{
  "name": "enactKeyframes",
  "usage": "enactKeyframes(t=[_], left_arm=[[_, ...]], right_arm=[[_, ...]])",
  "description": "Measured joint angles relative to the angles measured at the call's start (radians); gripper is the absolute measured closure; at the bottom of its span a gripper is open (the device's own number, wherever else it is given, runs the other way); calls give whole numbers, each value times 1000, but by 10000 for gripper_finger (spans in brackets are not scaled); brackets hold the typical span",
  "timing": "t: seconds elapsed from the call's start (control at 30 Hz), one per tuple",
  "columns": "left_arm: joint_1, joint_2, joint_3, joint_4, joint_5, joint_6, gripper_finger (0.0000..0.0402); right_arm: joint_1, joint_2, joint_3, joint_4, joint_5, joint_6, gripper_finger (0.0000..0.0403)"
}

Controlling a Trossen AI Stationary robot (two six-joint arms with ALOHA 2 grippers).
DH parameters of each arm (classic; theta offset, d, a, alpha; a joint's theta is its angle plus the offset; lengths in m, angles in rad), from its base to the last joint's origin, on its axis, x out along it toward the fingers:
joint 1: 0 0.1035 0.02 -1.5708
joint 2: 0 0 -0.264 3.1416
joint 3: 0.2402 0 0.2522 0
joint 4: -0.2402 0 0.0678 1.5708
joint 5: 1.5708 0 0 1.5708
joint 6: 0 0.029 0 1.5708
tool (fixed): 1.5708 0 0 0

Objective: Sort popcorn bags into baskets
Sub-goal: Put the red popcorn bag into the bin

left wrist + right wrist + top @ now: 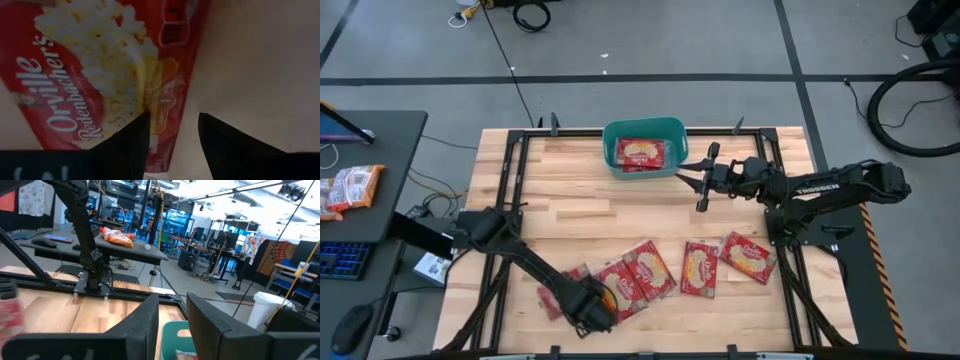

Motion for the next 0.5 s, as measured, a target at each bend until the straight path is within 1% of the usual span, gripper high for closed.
enactKeyframes(t=[0.13, 0.23, 0.37, 0.5], left_arm=[[0, 0, -61, -110, -21, 65, 230], [0, -6, -89, -148, -28, 106, 230], [10, -31, -82, -195, -65, 148, 230], [11, -68, -56, -239, -96, 115, 230]], right_arm=[[1, 0, 0, -23, -1, 22, 298], [1, 0, 0, -42, -2, 35, 298], [6, 0, 0, -60, -1, 49, 298], [21, 0, 0, -63, -1, 50, 298]])
